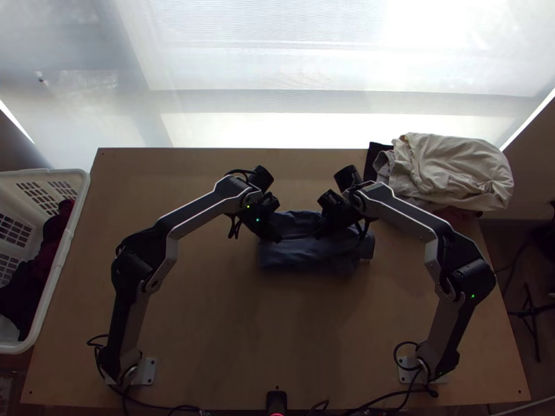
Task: Fold the t-shirt
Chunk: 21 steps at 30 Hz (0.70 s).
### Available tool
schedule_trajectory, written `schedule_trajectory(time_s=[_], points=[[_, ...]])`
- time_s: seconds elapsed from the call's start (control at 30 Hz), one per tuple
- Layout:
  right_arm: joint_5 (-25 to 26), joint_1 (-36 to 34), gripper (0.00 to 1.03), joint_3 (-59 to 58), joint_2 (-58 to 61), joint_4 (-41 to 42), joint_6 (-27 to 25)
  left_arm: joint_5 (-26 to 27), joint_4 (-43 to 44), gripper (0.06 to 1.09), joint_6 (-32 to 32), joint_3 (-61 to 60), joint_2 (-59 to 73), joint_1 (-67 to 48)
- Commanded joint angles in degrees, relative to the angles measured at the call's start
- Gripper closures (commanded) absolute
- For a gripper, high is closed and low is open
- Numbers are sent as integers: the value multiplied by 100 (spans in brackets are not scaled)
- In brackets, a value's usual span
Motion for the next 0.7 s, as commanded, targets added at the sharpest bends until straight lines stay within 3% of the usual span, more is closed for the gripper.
schedule_trajectory(time_s=[0.0, 0.43, 0.67], points=[[-56, -709, 100, 10, -144, -74, -200, -244, 9, 105, 82, -15, 73, 1], [-47, -2335, 100, -632, -1084, -610, -1062, -402, 9, 105, 196, -23, 222, -34], [-30, -2485, 100, -720, -2104, -1111, -1106, -367, -70, 105, 205, -129, -261, -25]])
